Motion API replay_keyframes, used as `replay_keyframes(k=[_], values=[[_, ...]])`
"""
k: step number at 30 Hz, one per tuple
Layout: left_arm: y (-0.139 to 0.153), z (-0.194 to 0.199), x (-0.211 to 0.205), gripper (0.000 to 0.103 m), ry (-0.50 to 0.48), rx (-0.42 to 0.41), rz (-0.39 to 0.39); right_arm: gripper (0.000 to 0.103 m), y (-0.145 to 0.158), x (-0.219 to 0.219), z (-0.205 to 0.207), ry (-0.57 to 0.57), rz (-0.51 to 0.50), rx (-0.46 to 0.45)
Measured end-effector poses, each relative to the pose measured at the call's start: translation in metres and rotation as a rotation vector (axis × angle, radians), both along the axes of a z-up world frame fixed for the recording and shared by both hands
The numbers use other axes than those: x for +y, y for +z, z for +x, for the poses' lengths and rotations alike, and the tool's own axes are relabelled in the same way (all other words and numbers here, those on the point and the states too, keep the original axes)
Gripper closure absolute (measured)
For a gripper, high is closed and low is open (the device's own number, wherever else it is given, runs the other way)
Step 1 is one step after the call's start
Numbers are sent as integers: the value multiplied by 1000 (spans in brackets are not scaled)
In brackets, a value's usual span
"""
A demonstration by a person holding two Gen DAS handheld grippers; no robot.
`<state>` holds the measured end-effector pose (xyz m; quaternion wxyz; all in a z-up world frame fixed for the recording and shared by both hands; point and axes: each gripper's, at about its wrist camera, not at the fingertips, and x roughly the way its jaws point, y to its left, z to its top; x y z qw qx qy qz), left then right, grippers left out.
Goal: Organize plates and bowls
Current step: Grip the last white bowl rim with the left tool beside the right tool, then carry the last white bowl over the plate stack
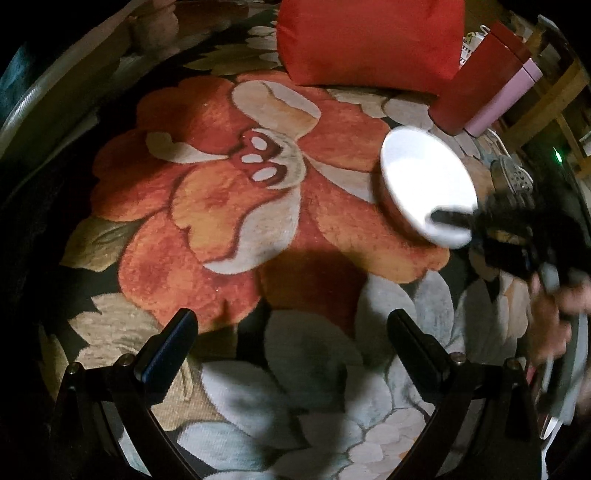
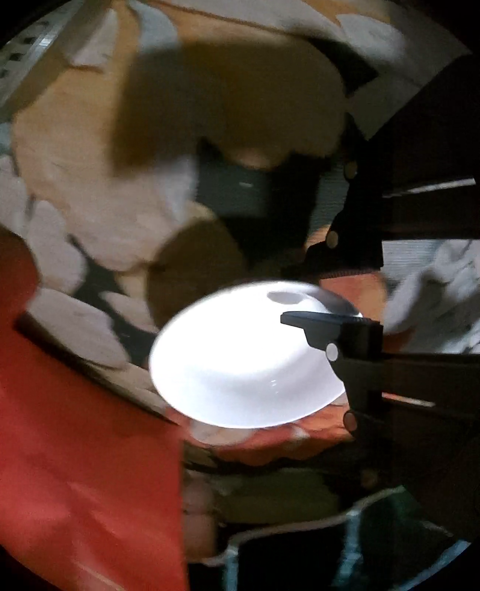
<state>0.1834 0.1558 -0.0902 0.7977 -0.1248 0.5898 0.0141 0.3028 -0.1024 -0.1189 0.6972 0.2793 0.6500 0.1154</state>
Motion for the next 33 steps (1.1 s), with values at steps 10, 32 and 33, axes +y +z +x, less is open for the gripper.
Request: replay_keyframes(k=[10, 32, 33], values=[[-22, -4, -26, 2, -67, 61, -29, 84, 5, 26, -74, 524, 2, 7], [-8, -3, -75, 87, -205, 2, -125, 87, 29, 28, -119, 442, -222, -151], [-5, -4, -82, 87, -218, -3, -132, 87, 34, 22, -121, 433, -231, -156]])
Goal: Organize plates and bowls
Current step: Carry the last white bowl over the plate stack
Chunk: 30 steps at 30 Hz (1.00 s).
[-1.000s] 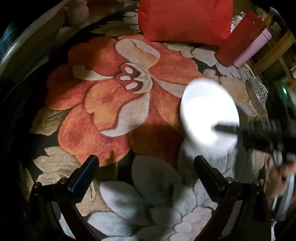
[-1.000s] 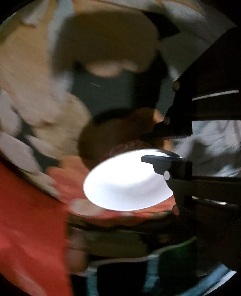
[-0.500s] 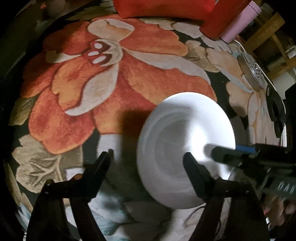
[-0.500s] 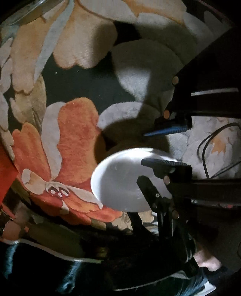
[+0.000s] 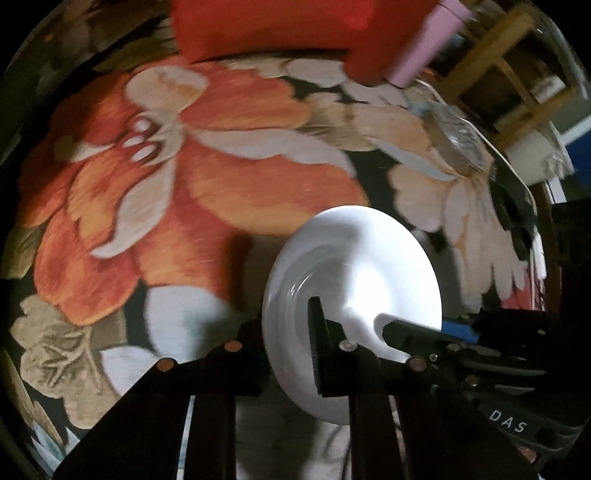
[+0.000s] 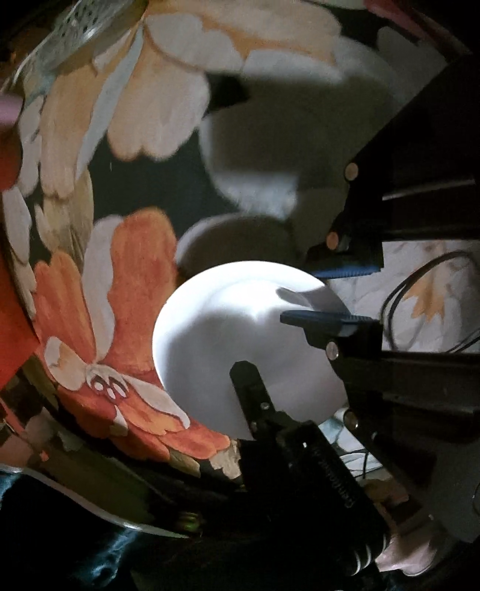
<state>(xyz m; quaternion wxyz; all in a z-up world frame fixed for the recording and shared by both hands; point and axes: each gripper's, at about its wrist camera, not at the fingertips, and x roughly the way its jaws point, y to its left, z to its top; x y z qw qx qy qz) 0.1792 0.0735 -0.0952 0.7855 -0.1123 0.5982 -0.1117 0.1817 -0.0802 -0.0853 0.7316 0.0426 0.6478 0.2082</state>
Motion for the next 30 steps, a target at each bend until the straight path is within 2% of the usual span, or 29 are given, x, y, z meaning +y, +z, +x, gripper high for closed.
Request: replay_keyframes(k=[5, 11, 17, 22, 30], values=[[16, -7, -44, 87, -84, -18, -43, 86, 29, -44, -13, -92, -2, -18], [38, -19, -108, 87, -197, -51, -42, 86, 55, -105, -45, -242, 22, -26], [58, -35, -160, 87, -293, -79, -41, 86, 73, -147, -80, -321, 2, -53], [63, -42, -197, 87, -340, -77, -46, 86, 85, -180, -98, -385, -18, -69], [78, -54, -253, 87, -427, -108, -49, 86, 92, -226, -121, -472, -23, -69]])
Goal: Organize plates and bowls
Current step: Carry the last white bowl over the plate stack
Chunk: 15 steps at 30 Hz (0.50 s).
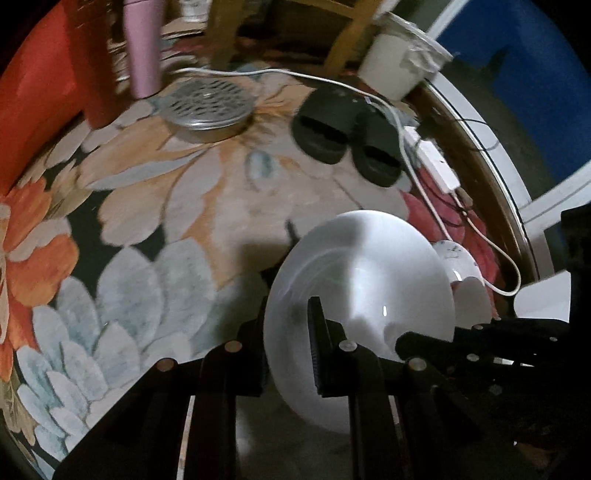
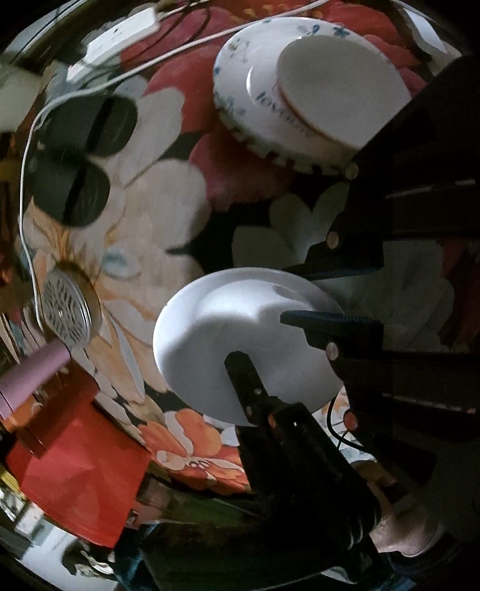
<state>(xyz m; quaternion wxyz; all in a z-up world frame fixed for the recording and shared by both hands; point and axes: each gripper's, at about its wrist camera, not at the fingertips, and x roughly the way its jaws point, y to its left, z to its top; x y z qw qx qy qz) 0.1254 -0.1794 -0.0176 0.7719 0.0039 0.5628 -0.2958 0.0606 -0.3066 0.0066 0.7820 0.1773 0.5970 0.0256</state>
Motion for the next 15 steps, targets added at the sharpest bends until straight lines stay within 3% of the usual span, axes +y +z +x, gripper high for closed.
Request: replay_keyframes(k=[15], values=[[13, -26, -81, 87, -125, -16, -27, 86, 11, -64, -40, -120, -20, -3]])
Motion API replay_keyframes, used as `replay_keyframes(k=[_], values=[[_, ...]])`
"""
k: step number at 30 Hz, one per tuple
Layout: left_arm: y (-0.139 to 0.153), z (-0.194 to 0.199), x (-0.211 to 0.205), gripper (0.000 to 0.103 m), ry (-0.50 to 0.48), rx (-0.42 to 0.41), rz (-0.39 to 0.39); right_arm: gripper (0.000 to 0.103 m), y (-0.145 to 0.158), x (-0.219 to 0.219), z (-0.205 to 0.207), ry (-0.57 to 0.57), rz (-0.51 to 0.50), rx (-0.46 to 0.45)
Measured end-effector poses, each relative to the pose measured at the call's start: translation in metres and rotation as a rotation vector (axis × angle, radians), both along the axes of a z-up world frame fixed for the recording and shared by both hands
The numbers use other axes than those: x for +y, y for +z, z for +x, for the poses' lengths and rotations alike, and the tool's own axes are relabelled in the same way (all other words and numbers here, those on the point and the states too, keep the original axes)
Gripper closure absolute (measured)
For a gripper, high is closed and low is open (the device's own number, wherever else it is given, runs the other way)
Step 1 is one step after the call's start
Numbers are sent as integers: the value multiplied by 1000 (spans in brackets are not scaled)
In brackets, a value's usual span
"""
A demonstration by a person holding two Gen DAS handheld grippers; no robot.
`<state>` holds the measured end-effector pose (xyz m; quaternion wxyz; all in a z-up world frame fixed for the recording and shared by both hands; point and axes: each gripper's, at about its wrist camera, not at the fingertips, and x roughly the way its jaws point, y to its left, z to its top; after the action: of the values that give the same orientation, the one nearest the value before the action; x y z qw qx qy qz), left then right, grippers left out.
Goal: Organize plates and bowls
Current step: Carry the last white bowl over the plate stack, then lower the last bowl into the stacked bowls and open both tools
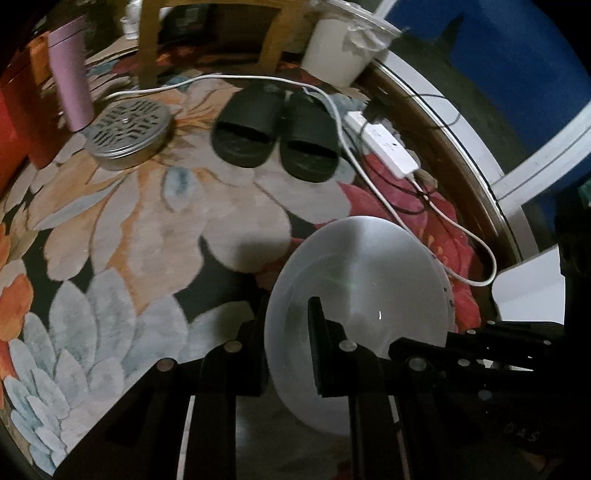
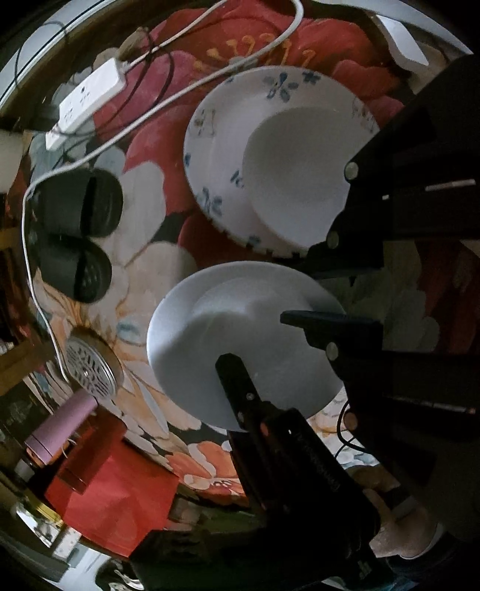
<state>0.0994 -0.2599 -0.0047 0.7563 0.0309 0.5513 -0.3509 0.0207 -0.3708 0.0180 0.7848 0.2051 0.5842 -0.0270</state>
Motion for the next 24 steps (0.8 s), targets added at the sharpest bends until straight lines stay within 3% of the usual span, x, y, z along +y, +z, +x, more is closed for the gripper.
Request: replay_keyframes(k=[19, 24], values=[[-7, -29, -69, 87, -119, 16, 5, 86, 0, -56, -39, -95, -30, 27], [-22, -46, -85, 87, -178, 32, 49, 86, -9, -69, -52, -116, -30, 70]])
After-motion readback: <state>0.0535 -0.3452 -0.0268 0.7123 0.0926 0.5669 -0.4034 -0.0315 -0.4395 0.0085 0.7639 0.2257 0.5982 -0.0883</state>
